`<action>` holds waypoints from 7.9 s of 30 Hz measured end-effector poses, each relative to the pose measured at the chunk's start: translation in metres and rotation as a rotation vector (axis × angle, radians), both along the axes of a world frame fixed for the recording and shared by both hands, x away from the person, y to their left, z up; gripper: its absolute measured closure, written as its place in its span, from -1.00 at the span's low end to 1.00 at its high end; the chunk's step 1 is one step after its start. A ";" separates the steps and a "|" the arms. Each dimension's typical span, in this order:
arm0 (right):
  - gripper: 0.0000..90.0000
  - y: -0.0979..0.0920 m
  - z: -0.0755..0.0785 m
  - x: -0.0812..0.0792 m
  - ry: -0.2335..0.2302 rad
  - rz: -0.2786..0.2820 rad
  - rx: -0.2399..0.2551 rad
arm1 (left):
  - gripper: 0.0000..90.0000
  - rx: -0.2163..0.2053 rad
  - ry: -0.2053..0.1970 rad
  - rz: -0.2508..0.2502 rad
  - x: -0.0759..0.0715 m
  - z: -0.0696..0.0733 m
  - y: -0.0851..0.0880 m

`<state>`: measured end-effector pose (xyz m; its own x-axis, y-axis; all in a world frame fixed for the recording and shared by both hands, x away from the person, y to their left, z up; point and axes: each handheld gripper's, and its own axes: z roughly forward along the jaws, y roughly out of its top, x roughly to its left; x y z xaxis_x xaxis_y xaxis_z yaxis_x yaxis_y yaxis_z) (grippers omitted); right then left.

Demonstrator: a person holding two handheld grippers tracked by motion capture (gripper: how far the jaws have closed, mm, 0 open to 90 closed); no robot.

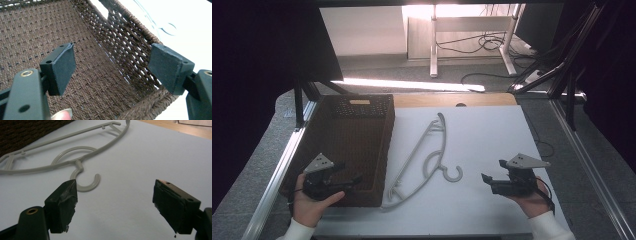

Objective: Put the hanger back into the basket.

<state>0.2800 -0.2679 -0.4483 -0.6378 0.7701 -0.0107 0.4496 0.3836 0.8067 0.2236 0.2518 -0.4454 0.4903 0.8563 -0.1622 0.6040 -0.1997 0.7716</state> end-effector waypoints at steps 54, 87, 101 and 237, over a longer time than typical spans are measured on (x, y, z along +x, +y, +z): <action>-0.49 0.001 0.000 -0.006 0.026 0.003 -0.010 | -0.42 -0.044 -0.014 -0.184 0.018 0.033 -0.080; -0.50 0.000 -0.004 -0.005 0.051 -0.006 -0.027 | -0.26 0.052 0.151 -0.336 0.065 -0.002 -0.173; -0.50 0.000 -0.007 -0.005 0.057 -0.005 -0.033 | -0.16 0.146 0.255 -0.334 0.077 -0.029 -0.189; -0.50 -0.031 -0.004 -0.001 0.014 -0.172 -0.041 | 0.83 -0.333 0.083 -0.377 0.056 0.069 -0.125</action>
